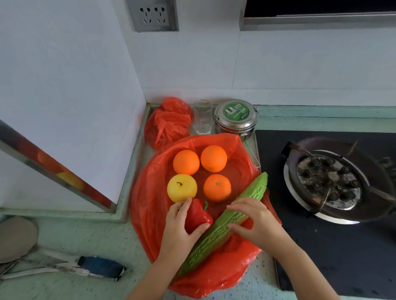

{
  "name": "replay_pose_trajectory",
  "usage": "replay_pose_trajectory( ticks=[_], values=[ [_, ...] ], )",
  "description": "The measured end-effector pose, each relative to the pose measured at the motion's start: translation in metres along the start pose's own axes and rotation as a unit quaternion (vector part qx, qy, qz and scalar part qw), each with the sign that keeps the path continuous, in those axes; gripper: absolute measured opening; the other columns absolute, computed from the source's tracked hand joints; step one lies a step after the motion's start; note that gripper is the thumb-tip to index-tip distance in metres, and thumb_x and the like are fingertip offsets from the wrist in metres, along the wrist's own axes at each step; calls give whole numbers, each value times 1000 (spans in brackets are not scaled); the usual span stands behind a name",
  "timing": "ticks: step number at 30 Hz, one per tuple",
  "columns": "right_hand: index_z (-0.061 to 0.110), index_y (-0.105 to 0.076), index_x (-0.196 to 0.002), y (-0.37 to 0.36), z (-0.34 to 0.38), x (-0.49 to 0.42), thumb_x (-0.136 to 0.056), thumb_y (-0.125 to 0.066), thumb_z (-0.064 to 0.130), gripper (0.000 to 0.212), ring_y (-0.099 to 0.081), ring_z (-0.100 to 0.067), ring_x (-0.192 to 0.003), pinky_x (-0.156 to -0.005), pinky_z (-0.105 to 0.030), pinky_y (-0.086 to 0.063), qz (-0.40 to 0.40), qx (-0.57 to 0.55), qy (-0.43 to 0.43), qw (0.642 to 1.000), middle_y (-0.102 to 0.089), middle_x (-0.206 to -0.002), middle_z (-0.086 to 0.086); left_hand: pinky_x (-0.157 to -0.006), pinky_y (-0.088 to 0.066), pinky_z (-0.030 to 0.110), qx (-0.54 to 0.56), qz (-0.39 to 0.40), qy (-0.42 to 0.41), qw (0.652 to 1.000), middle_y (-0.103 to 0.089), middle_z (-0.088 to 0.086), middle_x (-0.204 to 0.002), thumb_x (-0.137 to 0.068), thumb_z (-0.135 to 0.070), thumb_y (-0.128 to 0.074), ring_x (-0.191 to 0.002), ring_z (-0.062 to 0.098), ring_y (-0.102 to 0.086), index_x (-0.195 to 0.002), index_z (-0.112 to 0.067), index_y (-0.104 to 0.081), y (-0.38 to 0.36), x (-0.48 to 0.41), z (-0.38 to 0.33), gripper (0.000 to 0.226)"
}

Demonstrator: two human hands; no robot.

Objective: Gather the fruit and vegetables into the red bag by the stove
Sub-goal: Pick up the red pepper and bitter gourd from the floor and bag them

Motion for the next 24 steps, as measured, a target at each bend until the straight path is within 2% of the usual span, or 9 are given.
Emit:
replay_pose_trajectory(
  ticks=[5,11,14,20,24],
  values=[
    [29,-58,-116,2,4,7,-76,-52,58,50,-45,-6,-109,-97,-32,-38,-15,0,-7,1000,-54,-111,12,-95,-29,23,-56,-16,-7,998,-45,5,-127,-69,-66,-51,-118,10,-35,-136,-14,-40,5,-1,-1,84],
    [30,-59,-114,3,16,22,-78,-53,54,44,-48,-7,-104,-94,-32,-41,-59,19,-17,998,-54,-106,16,-93,-36,28,-100,-34,-57,993,-53,11,-120,-75,-57,-51,-115,25,-47,-126,-8,-51,20,1,-2,71],
    [29,-59,-113,4,25,32,-80,-59,47,38,-50,-10,-104,-92,-37,-44,-105,42,-28,993,-55,-106,15,-91,-39,29,-133,-50,-113,983,-56,12,-114,-79,-50,-52,-109,26,-51,-121,-7,-56,30,1,-7,60],
    [23,-62,-109,18,60,57,-80,-47,50,43,-54,-16,-101,-89,-37,-45,-187,121,-48,974,-61,-104,6,-87,-48,38,-159,-49,-254,953,-59,11,-108,-82,-35,-52,-104,25,-52,-111,-5,-61,44,-3,-36,43],
    [18,-65,-107,26,89,82,-78,-58,39,36,-54,-17,-98,-86,-40,-47,-269,168,-85,945,-63,-103,2,-90,-47,43,-140,-19,-333,932,-60,11,-109,-84,-31,-51,-107,31,-54,-110,-5,-63,49,-2,-66,38]
  ],
)
Point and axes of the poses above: each hand's wrist, its own x-axis away from the middle knuckle, its own y-axis out of the back of the hand, z = x × y, the point moved 1 cm from there along -x, towards the middle knuckle
